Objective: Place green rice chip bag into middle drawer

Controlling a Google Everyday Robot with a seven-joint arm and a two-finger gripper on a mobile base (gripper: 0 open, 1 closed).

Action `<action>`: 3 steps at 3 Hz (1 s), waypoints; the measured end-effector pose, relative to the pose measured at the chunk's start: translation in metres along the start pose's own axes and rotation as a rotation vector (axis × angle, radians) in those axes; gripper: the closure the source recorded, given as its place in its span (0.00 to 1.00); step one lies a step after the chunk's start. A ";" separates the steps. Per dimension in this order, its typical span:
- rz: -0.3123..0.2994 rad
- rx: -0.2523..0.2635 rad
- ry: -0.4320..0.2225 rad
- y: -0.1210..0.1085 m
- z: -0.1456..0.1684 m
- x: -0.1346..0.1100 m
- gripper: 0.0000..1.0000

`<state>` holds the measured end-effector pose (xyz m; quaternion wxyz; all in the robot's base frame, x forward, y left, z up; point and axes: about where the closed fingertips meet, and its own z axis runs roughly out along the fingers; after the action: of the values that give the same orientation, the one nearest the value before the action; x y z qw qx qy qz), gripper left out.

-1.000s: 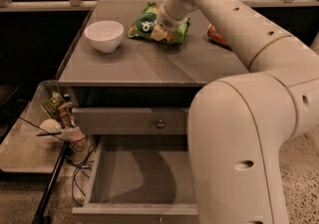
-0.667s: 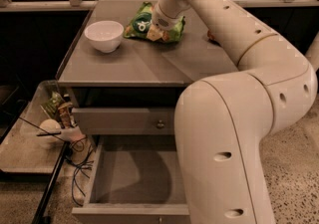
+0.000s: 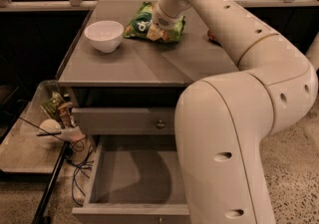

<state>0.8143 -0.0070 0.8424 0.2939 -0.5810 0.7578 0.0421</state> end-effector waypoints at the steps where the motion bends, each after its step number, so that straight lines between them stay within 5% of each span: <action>1: -0.006 0.033 0.003 0.004 -0.014 -0.006 1.00; 2: 0.006 0.169 -0.003 0.001 -0.064 -0.011 1.00; 3: 0.046 0.372 -0.052 0.002 -0.141 -0.015 1.00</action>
Offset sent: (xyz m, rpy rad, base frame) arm -0.1606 -0.0633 0.1564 -0.1401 -0.3264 -0.1915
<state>0.7590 -0.0514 0.9657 0.4148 -0.4978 0.7578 -0.0769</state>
